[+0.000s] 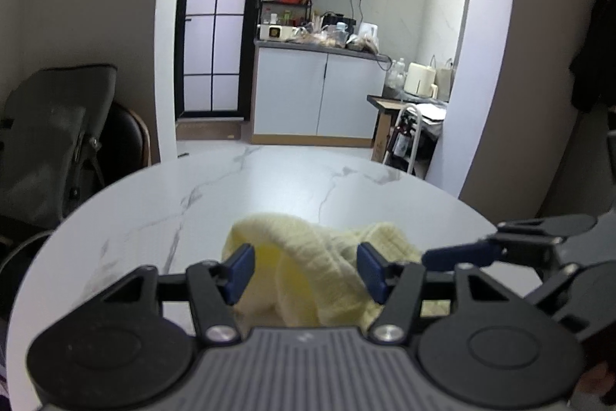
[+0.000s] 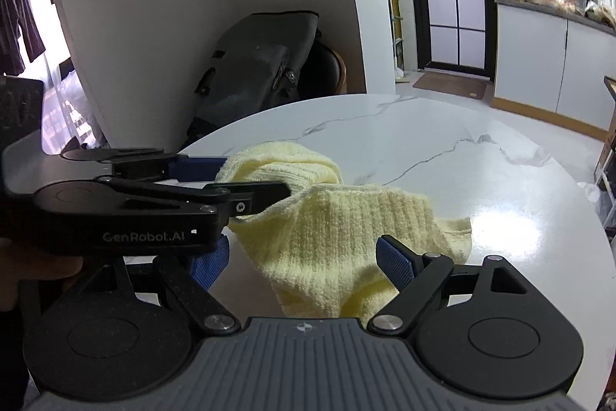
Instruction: Fold towel
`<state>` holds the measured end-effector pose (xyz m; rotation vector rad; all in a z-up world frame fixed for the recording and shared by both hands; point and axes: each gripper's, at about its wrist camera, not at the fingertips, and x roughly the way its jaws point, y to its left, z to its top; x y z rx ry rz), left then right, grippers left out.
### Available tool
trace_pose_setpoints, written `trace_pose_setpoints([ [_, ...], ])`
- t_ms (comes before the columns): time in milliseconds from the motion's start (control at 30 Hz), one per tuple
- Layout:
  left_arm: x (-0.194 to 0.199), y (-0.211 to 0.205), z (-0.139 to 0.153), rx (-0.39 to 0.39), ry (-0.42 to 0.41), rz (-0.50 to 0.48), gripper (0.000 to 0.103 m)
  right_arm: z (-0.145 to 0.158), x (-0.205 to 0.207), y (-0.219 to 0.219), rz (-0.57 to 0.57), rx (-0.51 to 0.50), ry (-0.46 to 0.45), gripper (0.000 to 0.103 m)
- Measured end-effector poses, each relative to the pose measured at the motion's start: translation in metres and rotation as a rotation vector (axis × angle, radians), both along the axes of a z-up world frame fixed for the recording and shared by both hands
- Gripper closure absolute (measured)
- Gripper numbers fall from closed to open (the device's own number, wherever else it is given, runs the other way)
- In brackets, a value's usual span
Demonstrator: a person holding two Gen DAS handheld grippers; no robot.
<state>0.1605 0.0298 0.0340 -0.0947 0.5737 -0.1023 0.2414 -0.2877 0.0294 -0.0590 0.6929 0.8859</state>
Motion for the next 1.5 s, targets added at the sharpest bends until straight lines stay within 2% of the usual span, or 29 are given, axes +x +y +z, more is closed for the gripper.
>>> trace_pose_setpoints([
  [400, -0.007, 0.014, -0.019, 0.014, 0.068, -0.003, 0.081, -0.003, 0.006, -0.005, -0.057, -0.014, 0.003, 0.016],
  [567, -0.012, 0.02, -0.027, -0.007, 0.083, -0.001, 0.082, -0.004, 0.007, -0.005, -0.068, -0.02, -0.001, 0.016],
  [633, -0.015, 0.022, -0.028, -0.012, 0.087, -0.002, 0.085, -0.005, 0.009, -0.004, -0.075, -0.023, 0.001, 0.016],
  [933, -0.025, 0.029, -0.035, -0.016, 0.114, -0.013, 0.085, -0.009, 0.017, -0.005, -0.118, -0.039, 0.006, 0.016],
  [1200, -0.033, 0.033, -0.037, -0.036, 0.112, -0.027, 0.091, -0.009, 0.019, -0.009, -0.15, -0.037, 0.008, 0.016],
  [1467, -0.04, 0.037, -0.034, -0.042, 0.102, -0.034, 0.095, -0.011, 0.018, -0.003, -0.12, -0.012, 0.017, 0.016],
  [1500, -0.041, 0.037, -0.033, -0.039, 0.102, -0.034, 0.095, -0.011, 0.018, -0.001, -0.114, -0.013, 0.013, 0.019],
])
